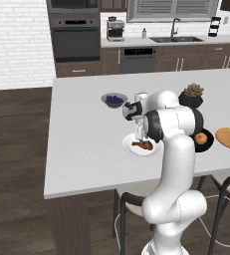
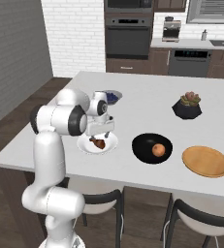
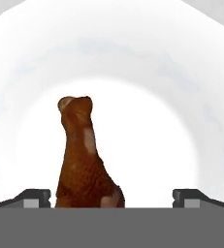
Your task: Pick the chicken drumstick and onion from their plates and place them in the bowl. Then put the bowl in the fridge.
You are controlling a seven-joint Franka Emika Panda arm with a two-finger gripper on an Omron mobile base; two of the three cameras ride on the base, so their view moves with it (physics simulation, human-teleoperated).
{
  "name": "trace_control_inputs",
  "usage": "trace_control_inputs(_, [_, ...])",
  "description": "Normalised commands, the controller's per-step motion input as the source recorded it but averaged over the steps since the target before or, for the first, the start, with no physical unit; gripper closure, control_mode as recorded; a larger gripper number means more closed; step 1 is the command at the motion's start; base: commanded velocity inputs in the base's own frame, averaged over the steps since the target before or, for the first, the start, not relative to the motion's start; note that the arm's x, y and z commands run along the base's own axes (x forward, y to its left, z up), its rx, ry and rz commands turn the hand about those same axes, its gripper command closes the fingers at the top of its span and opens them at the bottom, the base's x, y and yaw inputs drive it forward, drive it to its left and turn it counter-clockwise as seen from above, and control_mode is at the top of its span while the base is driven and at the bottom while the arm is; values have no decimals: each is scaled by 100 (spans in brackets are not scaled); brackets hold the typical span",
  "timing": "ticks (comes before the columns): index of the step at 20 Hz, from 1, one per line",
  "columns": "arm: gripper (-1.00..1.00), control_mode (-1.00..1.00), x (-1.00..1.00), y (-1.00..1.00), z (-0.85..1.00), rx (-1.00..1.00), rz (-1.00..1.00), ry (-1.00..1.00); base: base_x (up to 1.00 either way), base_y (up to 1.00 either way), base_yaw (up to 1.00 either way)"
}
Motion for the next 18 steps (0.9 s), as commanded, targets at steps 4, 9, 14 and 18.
trace_control_inputs(4, [-100,-100,-1,-1,-32,0,8,2,0,0,0])
trace_control_inputs(9, [-100,-100,-2,-18,-40,2,13,3,0,0,0])
trace_control_inputs(14, [100,-100,-58,-20,-35,6,14,7,0,0,0])
trace_control_inputs(18, [100,-100,-100,-30,-61,6,17,1,0,0,0])
